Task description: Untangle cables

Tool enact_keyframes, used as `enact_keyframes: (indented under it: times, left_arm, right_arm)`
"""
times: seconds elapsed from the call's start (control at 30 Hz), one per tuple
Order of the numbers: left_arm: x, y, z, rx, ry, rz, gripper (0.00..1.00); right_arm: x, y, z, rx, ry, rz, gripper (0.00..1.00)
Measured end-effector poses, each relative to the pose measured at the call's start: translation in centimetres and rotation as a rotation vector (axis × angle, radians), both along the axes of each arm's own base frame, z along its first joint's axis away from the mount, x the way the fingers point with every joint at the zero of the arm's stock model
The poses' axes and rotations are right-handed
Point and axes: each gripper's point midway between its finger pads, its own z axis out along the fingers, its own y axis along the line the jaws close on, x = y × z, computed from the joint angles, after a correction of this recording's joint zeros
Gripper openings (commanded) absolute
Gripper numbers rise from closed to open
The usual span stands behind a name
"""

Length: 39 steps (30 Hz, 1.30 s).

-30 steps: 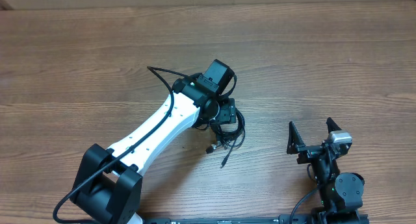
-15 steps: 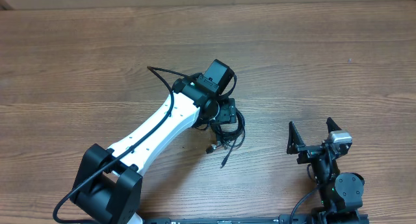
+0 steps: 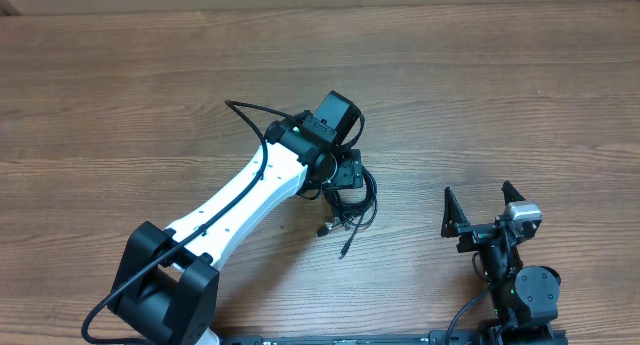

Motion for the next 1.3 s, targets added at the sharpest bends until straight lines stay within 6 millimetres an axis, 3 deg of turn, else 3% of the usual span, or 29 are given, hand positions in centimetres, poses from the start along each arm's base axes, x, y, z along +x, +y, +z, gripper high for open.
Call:
enact_keyframes:
  times: [1.3]
  left_arm:
    - [0.0, 0.01, 0.0, 0.0, 0.0, 0.0, 0.84]
  right_arm:
    - [0.0, -0.01, 0.0, 0.0, 0.0, 0.0, 1.0]
